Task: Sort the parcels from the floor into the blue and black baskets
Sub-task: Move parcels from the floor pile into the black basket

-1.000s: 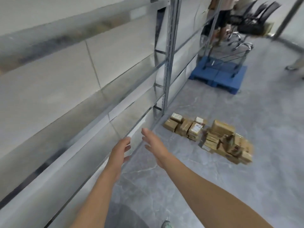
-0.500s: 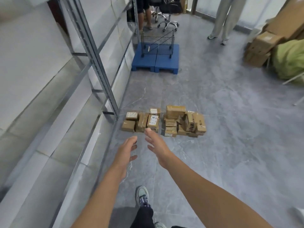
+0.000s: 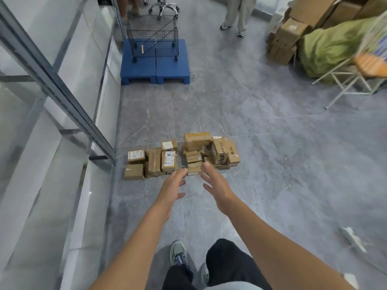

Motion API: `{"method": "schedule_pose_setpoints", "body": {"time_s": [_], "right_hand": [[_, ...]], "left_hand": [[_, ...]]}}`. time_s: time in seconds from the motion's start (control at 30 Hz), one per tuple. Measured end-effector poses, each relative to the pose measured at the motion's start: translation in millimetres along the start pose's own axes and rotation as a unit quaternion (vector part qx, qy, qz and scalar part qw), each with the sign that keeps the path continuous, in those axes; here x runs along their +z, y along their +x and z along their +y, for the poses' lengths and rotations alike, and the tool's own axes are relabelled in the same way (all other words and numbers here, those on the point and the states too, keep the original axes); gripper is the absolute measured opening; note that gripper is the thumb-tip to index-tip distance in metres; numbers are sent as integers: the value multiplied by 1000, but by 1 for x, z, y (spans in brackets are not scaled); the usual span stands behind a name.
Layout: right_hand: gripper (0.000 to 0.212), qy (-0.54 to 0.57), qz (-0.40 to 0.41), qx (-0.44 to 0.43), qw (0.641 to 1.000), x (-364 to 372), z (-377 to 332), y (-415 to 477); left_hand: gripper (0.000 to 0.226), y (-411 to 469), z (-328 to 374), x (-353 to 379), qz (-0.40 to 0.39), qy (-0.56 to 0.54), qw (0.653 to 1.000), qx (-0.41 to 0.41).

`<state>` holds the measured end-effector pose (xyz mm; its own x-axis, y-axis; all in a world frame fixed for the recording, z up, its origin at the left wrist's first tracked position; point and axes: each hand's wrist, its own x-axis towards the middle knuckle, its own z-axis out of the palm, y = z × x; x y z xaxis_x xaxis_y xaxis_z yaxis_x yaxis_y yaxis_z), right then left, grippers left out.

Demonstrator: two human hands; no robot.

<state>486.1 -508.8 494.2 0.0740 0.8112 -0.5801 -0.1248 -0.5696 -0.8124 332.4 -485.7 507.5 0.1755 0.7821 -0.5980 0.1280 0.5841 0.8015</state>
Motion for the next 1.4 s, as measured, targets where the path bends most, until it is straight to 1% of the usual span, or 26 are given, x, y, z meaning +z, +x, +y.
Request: {"method": "schedule_pose_setpoints", "body": {"time_s": [0.07,0.1,0.2,0.3,0.37,0.47,0.63,0.8,0.9,1.03,1.1,1.17,1.2,1.27,1.4], "right_hand": [[76,8,20,6,1000,-11,-7,15],[75,12,29,6,999,-17,-11,24],[65,14,48,7,999,-35,-25,50],[52,22,53,7,998,-56,-37,82],[56,22,57,16,998,-74,-43,108],[61,20,61,32,997,-108,-50,154],[61,35,57,79,995,-177,-59,231],[60,36,46,127,990,-230,-63,297],[59,43,50,146,987,-254,-61,335],[56,45,67,175,981,-282,-50,385],[50,47,81,185,978,-295,-36,416],[36,47,100,193,975,-307,-17,450],[29,42,107,198,973,-312,-7,465],[23,30,110,203,972,-317,11,499],[22,2,98,223,970,-324,58,564]], "left_hand": [[41,20,11,7,-12,13,1000,-7],[42,31,15,10,-20,17,1000,-10],[41,64,28,20,-37,28,999,-24],[43,100,40,32,-35,33,998,-34],[44,126,50,43,-25,33,998,-45],[34,169,62,65,-22,37,997,-57],[46,246,79,123,-10,48,995,-87],[44,306,87,172,3,44,991,-128],[42,341,80,190,11,53,988,-148],[46,388,63,206,7,74,981,-177],[37,420,51,211,5,80,979,-189],[20,456,34,215,1,89,976,-200],[16,473,25,217,-3,93,974,-205],[20,512,6,221,-11,99,971,-215],[31,589,-33,233,-22,93,967,-234]]}}
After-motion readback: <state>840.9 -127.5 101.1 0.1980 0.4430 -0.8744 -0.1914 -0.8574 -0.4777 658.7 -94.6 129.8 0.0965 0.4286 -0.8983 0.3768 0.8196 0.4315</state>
